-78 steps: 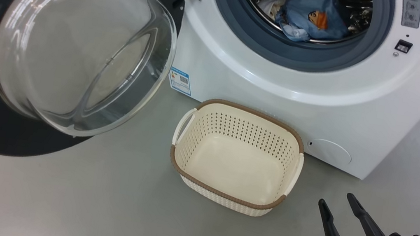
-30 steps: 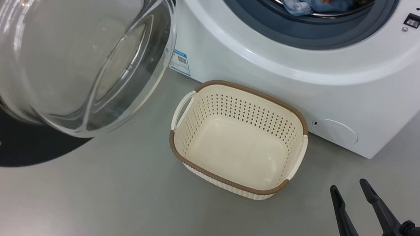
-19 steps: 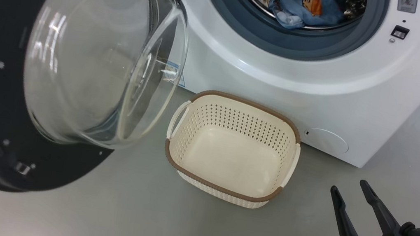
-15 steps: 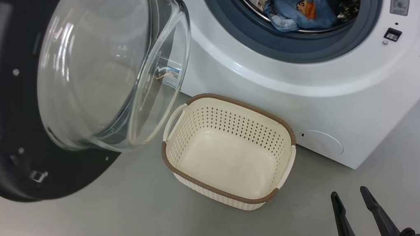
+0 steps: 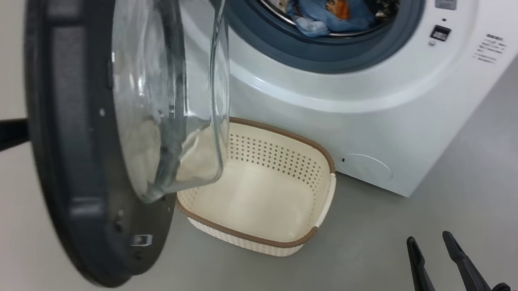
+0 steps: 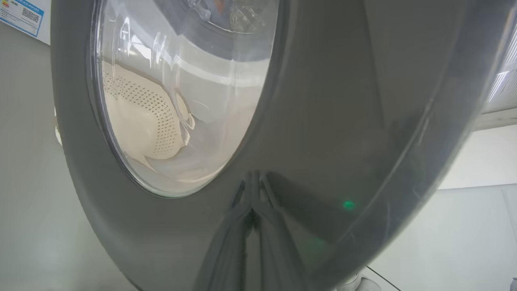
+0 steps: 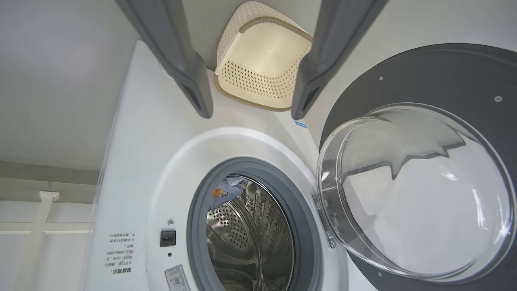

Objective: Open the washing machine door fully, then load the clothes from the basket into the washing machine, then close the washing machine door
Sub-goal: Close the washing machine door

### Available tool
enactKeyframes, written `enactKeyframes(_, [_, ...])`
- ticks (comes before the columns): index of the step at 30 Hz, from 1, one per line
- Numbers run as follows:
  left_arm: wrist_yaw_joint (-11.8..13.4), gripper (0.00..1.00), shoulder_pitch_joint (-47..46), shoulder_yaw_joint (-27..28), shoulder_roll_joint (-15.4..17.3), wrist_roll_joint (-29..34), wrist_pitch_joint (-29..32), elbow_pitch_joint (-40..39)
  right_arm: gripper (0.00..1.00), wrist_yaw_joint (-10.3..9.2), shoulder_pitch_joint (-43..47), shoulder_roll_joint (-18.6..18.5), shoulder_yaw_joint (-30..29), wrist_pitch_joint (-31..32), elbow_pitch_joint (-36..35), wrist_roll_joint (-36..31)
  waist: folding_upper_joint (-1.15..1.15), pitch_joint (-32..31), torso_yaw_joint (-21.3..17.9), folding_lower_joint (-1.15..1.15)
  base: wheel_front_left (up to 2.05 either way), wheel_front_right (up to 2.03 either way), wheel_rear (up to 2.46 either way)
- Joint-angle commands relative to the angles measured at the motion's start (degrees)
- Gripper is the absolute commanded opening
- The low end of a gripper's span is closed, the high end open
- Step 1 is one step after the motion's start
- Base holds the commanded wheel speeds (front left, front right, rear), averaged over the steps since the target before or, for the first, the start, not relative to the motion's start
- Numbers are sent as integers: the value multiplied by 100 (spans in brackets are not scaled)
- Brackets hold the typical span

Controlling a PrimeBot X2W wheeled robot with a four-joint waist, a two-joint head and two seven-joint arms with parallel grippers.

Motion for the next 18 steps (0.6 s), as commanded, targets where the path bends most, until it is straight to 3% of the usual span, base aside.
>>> enactKeyframes(1, [37, 0, -80, 142, 140, -146, 83, -404, 100, 57, -17, -38, 66, -27, -162, -55, 0, 23, -211, 0, 0, 0, 0])
enactKeyframes(18, [81, 0, -548, -347, -469, 256, -355, -900, 100, 57, -239, 155, -111, -27, -250, -92, 0, 394, -1223, 0, 0, 0, 0])
